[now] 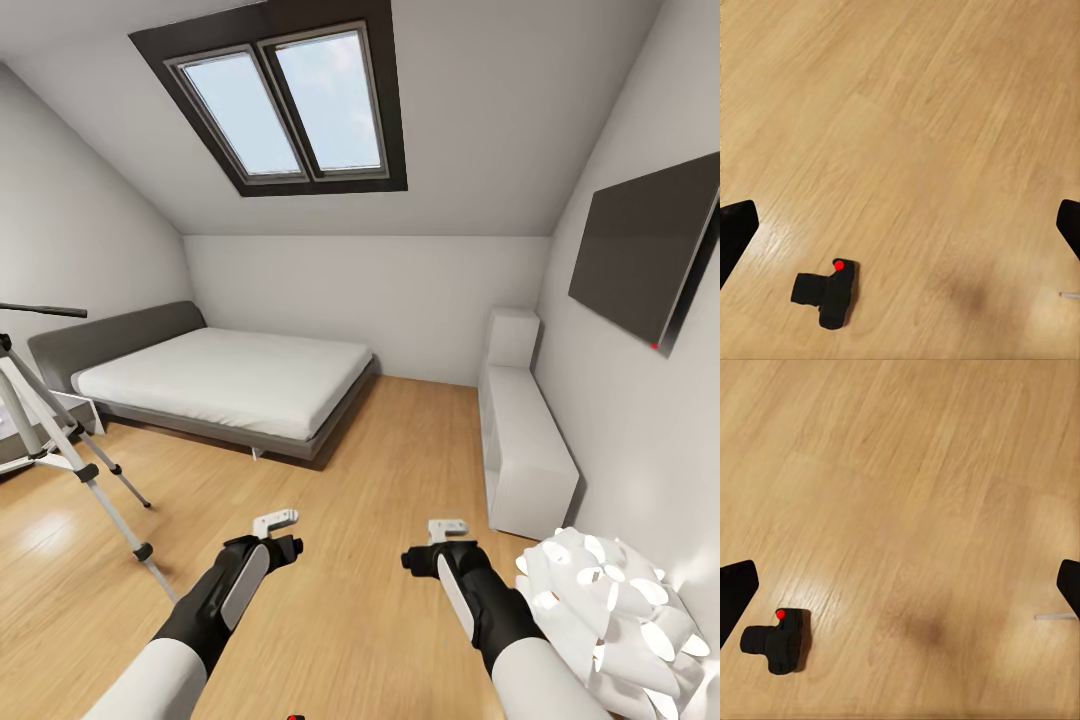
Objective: Attach the digital camera to the camera tripod in the bedroom.
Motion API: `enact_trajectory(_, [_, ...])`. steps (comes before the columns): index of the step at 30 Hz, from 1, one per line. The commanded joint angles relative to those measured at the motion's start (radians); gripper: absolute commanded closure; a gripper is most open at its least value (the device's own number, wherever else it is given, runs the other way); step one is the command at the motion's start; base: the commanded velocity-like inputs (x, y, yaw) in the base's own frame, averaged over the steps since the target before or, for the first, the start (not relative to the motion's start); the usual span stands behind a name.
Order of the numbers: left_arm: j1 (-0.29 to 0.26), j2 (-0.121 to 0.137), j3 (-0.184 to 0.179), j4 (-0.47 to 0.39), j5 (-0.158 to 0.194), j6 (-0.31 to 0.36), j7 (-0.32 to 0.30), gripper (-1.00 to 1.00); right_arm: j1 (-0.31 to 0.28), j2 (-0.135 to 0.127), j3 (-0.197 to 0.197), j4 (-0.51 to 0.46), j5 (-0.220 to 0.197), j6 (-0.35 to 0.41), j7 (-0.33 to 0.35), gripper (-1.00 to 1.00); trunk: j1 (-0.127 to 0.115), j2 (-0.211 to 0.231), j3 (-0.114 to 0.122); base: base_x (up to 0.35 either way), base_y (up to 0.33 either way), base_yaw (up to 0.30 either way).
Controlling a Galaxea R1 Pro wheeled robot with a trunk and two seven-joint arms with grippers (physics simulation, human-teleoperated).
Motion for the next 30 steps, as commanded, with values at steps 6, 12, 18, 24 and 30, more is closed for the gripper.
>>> enact_trajectory(6, [-0.001, 0.001, -0.003, -0.003, 0.011, 0.003, 0.012, -1.0, -0.001, 0.001, 0.0, 0.001, 0.004, 0.005, -0.001, -1.0, 0.015, -0.029, -0.014, 0.0, 0.0, 0.0])
enact_trajectory(12, [-0.001, 0.002, -0.002, -0.009, 0.012, 0.004, 0.012, -1.0, -0.001, 0.001, 0.0, 0.001, 0.004, 0.005, -0.001, -1.0, 0.038, -0.071, -0.032, 0.0, 0.0, 0.0])
enact_trajectory(18, [-0.001, 0.002, -0.001, -0.013, 0.014, 0.004, 0.013, -1.0, -0.001, 0.002, 0.0, 0.002, 0.001, 0.005, 0.0, -1.0, 0.061, -0.113, -0.051, 0.0, 0.0, 0.0])
enact_trajectory(24, [-0.001, 0.005, 0.0, -0.012, 0.015, 0.006, 0.012, -1.0, -0.001, 0.006, 0.0, 0.003, 0.001, 0.004, 0.0, -1.0, 0.084, -0.155, -0.07, 0.0, 0.0, 0.0])
enact_trajectory(30, [-0.001, 0.009, 0.0, -0.014, 0.016, 0.007, 0.011, -1.0, -0.001, 0.004, 0.0, 0.004, -0.007, 0.004, 0.0, -1.0, 0.107, -0.197, -0.089, 0.0, 0.0, 0.0])
